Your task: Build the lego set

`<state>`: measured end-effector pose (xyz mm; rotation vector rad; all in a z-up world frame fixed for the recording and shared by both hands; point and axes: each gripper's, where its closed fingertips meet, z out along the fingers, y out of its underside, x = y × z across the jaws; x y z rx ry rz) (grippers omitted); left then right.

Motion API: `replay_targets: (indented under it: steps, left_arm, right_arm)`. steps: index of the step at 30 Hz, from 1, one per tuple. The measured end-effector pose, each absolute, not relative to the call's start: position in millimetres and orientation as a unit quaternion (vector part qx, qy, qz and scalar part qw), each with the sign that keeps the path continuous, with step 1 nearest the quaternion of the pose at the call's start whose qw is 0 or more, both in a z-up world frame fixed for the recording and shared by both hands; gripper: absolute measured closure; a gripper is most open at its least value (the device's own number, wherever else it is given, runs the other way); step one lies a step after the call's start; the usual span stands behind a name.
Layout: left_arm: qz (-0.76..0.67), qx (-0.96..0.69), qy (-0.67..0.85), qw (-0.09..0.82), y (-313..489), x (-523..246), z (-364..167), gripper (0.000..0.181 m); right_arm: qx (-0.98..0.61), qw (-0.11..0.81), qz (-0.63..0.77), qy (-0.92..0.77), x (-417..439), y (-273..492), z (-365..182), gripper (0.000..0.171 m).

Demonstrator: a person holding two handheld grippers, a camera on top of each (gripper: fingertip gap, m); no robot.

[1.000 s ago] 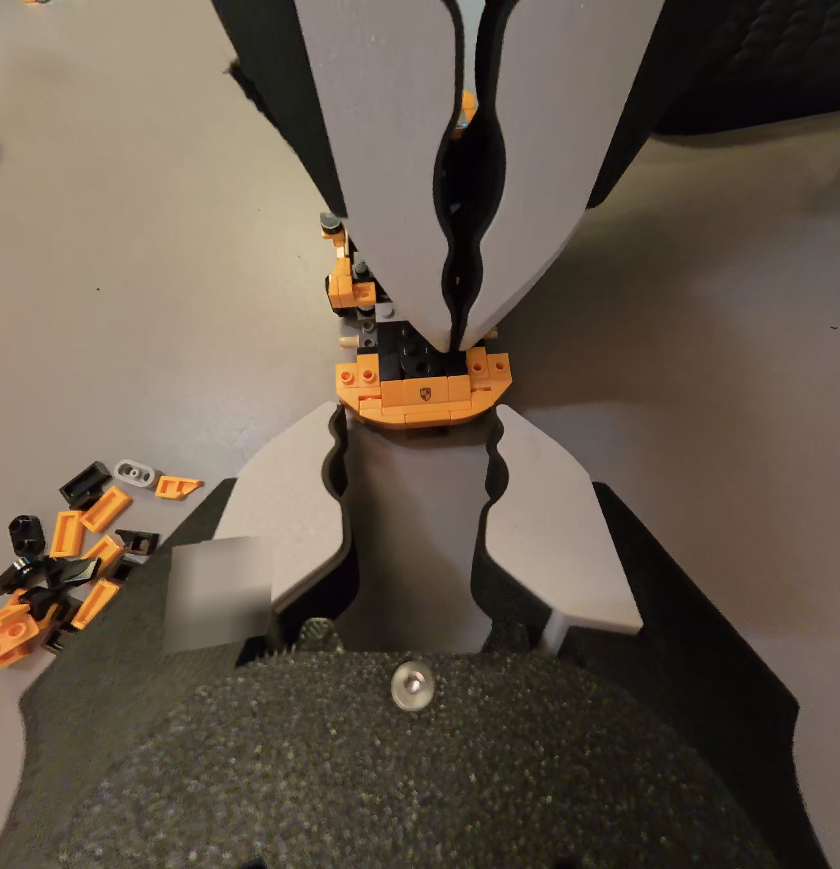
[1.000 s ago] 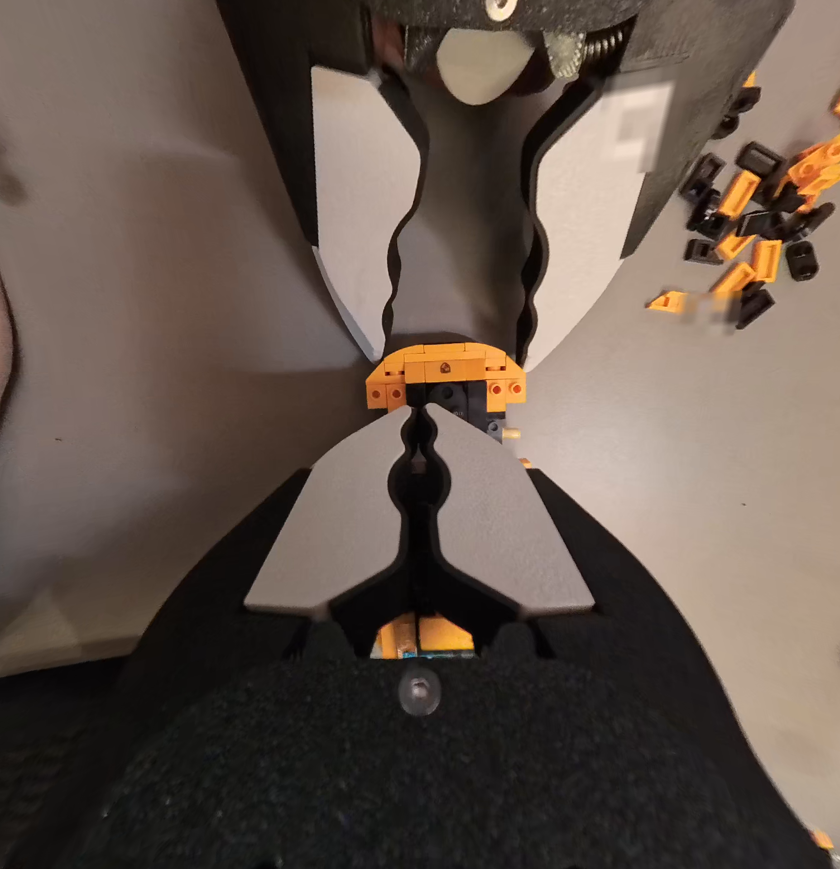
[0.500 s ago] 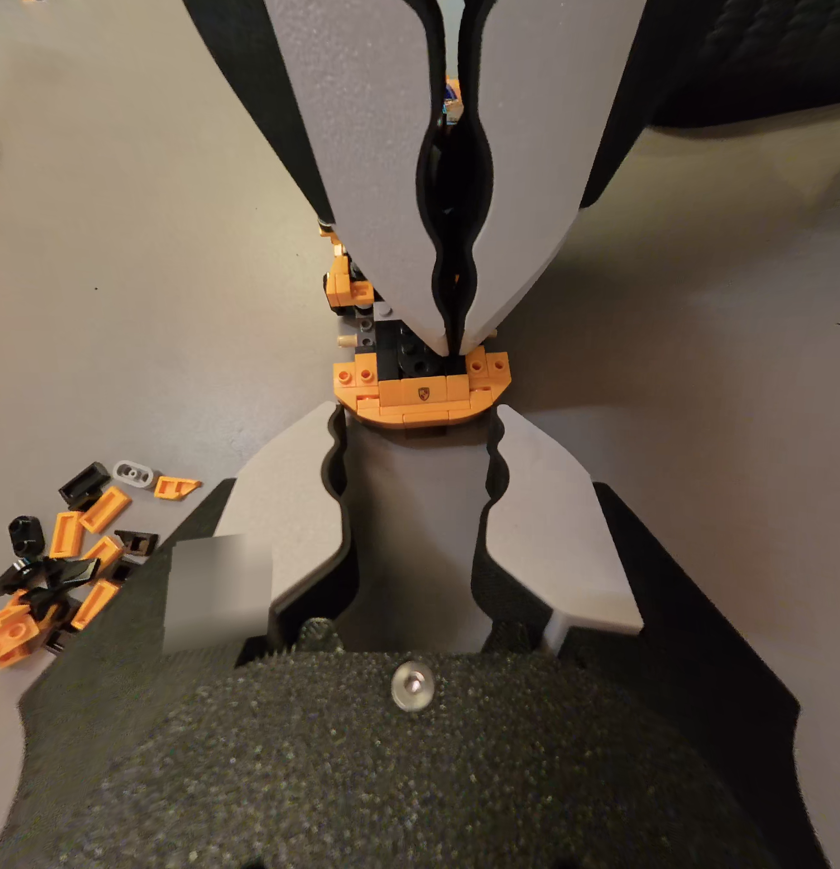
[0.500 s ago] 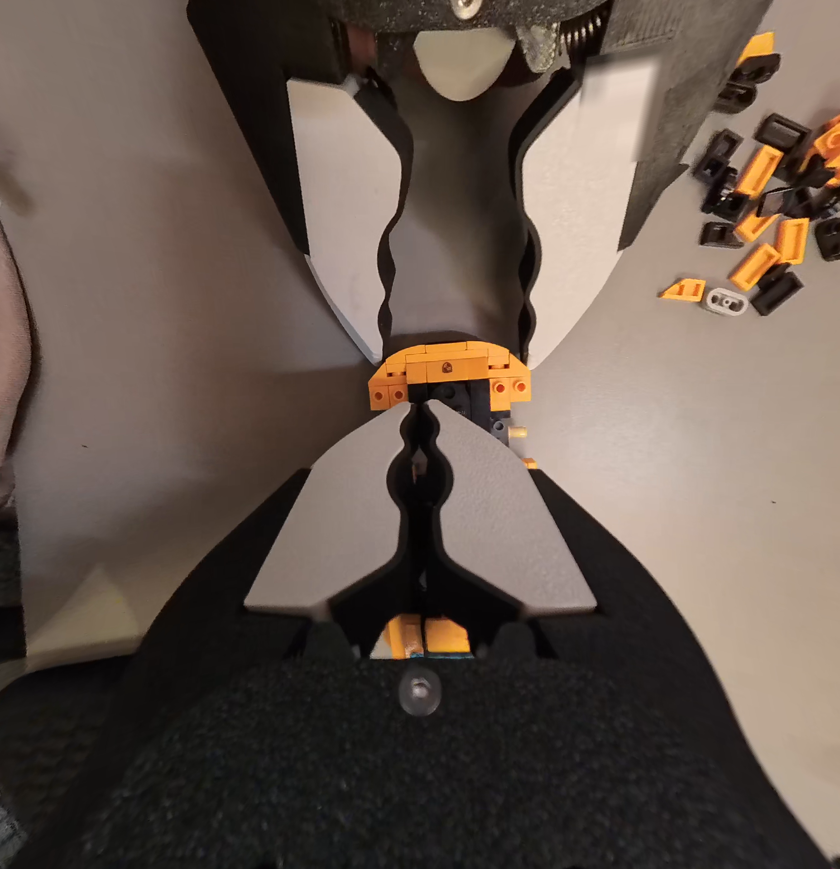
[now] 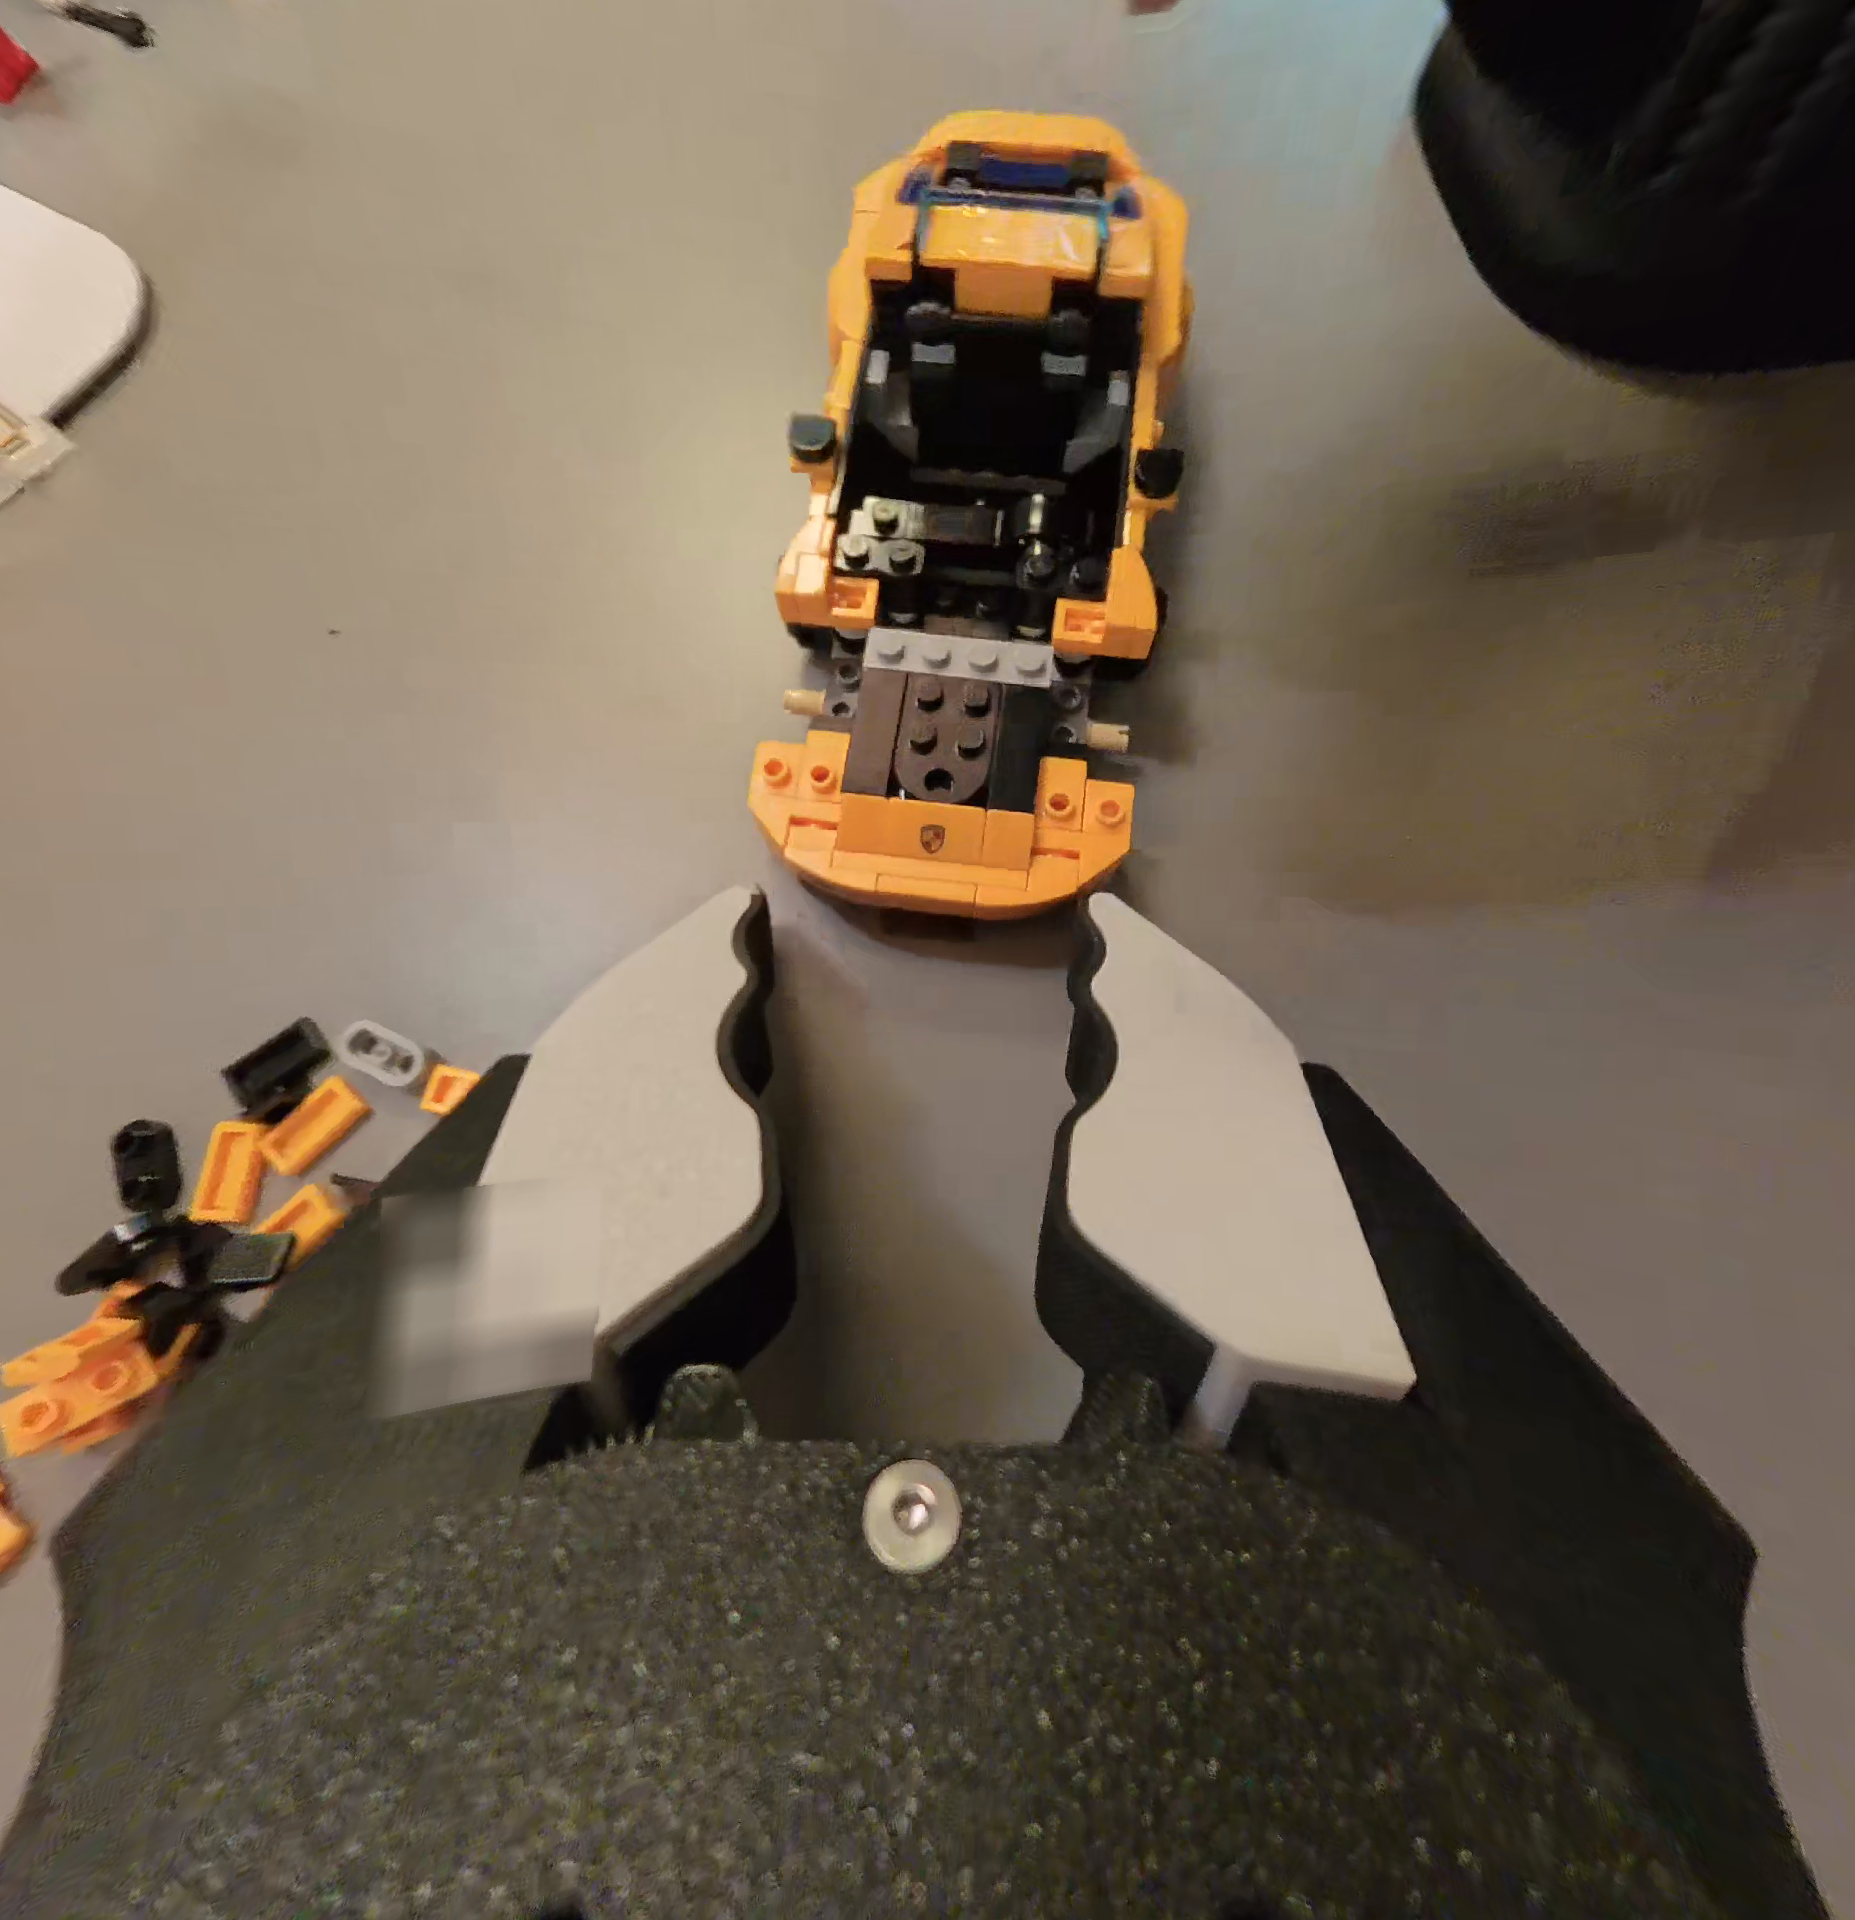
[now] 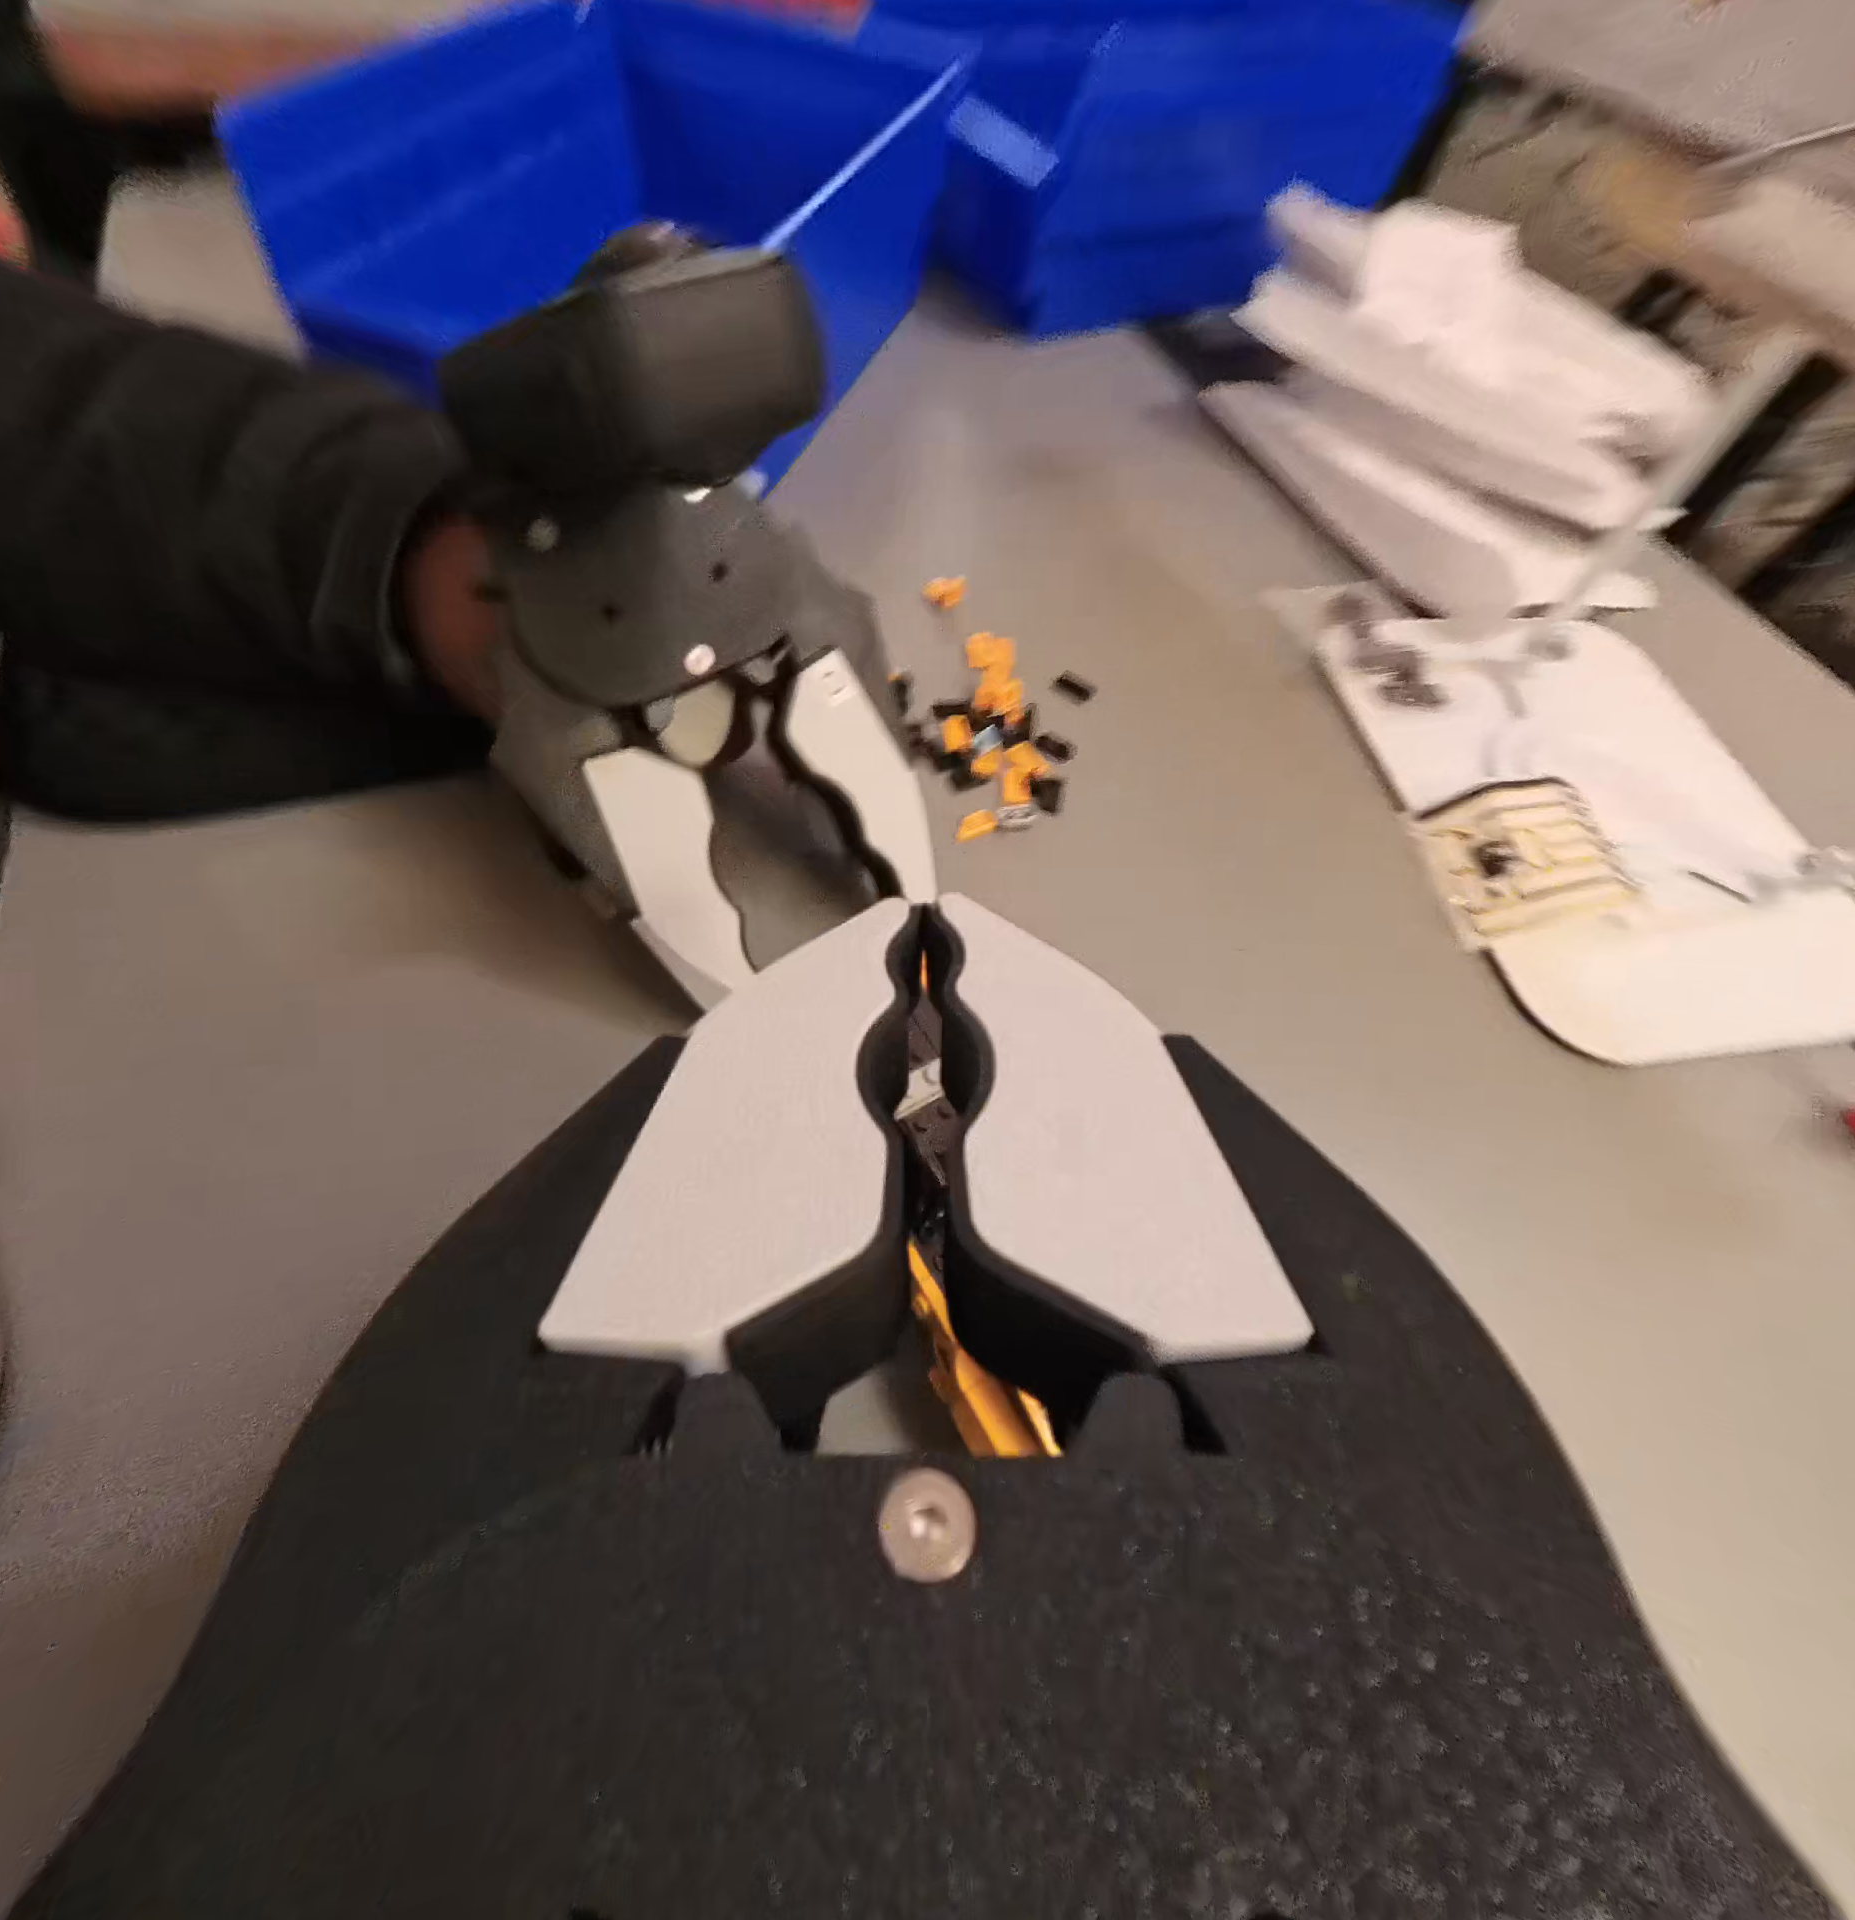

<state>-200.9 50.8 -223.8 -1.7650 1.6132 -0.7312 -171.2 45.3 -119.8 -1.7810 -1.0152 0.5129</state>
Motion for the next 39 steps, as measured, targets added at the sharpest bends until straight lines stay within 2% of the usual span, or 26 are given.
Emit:
replay_targets:
  steps: [2,3,4,5,7,11,17,24,34,36,39]
  left_arm:
    - [-0.287,-0.662,0.598,0.349,58,-199,-212,0.128]
    - [-0.299,-0.661,0.583,0.367,62,-200,-204,0.128]
    - [-0.314,-0.659,0.563,0.387,68,-201,-193,0.129]
    - [-0.326,-0.656,0.540,0.415,77,-203,-178,0.133]
    - [-0.324,-0.648,0.492,0.483,103,-211,-145,0.142]
    - [-0.250,-0.662,0.365,0.606,183,-245,-72,0.181]
    - [-0.206,-0.687,0.210,0.664,297,-279,-15,0.181]
    - [-0.142,-0.714,0.212,0.651,355,-272,-27,0.181]
    - [-0.164,-0.703,0.245,0.647,346,-266,-31,0.181]
    - [-0.222,-0.706,0.331,0.585,312,-242,-52,0.181]
    - [-0.307,-0.690,0.480,0.446,223,-216,-97,0.180]
  right_arm:
    - [-0.732,0.542,0.233,-0.341,-150,49,-112,0.171]
    - [-0.728,0.565,0.243,-0.302,-140,52,-107,0.131]
    - [-0.733,0.571,0.248,-0.273,-129,53,-108,0.121]
    - [-0.733,0.578,0.251,-0.257,-120,52,-107,0.123]
    - [-0.707,0.626,0.231,-0.234,-98,50,-95,0.171]
    - [-0.707,0.659,0.185,-0.180,-59,59,-90,0.171]
    - [-0.716,0.666,0.161,-0.134,-31,67,-101,0.171]
    - [-0.737,0.639,0.154,-0.160,-37,70,-117,0.171]
    - [-0.754,0.608,0.170,-0.183,-49,69,-131,0.171]
    - [-0.754,0.602,0.174,-0.196,-53,67,-133,0.171]
    - [-0.755,0.592,0.165,-0.229,-61,63,-136,0.171]
